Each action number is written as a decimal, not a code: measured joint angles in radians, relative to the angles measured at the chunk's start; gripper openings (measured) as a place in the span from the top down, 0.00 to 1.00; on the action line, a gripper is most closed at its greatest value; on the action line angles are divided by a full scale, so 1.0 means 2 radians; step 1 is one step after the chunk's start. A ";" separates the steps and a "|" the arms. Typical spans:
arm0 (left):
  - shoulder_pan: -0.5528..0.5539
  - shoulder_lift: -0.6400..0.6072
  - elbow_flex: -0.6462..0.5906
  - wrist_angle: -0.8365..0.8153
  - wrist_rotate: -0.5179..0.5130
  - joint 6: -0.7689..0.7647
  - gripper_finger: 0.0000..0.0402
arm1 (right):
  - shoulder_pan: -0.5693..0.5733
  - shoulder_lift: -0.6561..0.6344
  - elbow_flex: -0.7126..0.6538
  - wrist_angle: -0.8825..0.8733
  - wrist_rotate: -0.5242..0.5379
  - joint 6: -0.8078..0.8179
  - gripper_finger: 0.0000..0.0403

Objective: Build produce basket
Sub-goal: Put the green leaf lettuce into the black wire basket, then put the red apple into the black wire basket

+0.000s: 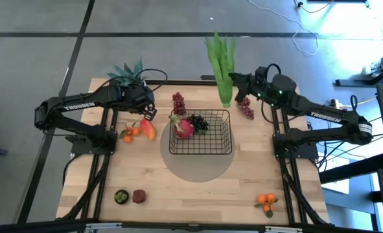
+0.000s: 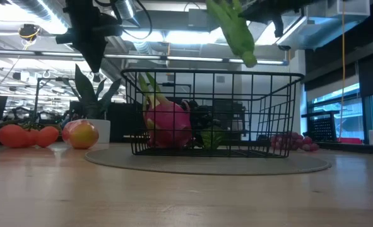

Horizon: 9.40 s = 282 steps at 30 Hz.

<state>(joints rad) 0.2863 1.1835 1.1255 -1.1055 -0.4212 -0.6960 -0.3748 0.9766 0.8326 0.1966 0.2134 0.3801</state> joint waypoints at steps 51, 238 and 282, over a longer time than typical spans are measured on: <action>0.001 0.000 0.000 0.056 0.011 0.053 1.00 | 0.114 0.182 -0.264 0.490 0.064 0.085 1.00; -0.595 0.110 0.000 0.151 0.100 -0.305 0.47 | 0.242 0.090 0.177 -0.561 -0.169 -0.010 0.79; -0.627 0.195 -0.008 0.180 0.082 -0.250 0.20 | 0.242 0.090 0.177 -0.560 -0.169 -0.010 0.79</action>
<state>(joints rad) -0.9672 1.5730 1.1100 -0.7456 -0.2567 -1.1965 0.1097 1.1576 1.1862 -0.9241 -0.1252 0.3592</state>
